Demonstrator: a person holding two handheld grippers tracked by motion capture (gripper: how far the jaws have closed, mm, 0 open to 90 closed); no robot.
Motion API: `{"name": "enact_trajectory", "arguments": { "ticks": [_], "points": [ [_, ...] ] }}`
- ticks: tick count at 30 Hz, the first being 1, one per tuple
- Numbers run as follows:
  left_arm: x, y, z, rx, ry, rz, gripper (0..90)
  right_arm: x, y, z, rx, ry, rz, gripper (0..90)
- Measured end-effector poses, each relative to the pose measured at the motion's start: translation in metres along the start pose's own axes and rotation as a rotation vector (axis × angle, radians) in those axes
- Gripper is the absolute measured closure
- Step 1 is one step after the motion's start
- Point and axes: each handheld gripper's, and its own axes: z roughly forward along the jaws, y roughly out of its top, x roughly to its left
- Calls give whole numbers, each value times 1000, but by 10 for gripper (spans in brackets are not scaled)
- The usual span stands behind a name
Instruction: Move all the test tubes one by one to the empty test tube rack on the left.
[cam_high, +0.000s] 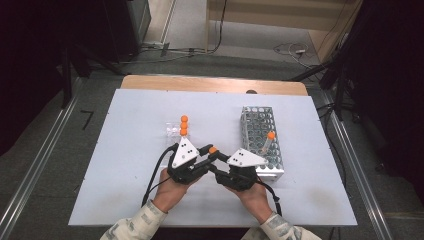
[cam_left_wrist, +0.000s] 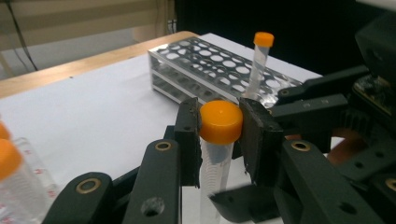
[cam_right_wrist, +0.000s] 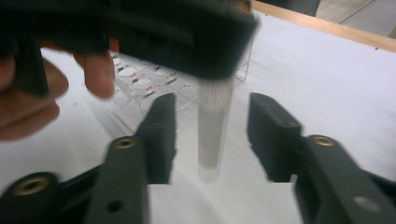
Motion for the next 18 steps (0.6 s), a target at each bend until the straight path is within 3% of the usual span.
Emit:
{"name": "enact_trajectory", "arguments": {
  "ticks": [3,13,18],
  "points": [
    [9,6,-7,-15,29,-12,711,-2,0,-1,13,-2,31,343],
    [31,24,-31,-72,101,-50,711,-8,-1,-2,22,-21,68,212],
    [35,25,-34,-73,152,-31,711,-7,-2,-1,28,-26,69,151]
  ]
}}
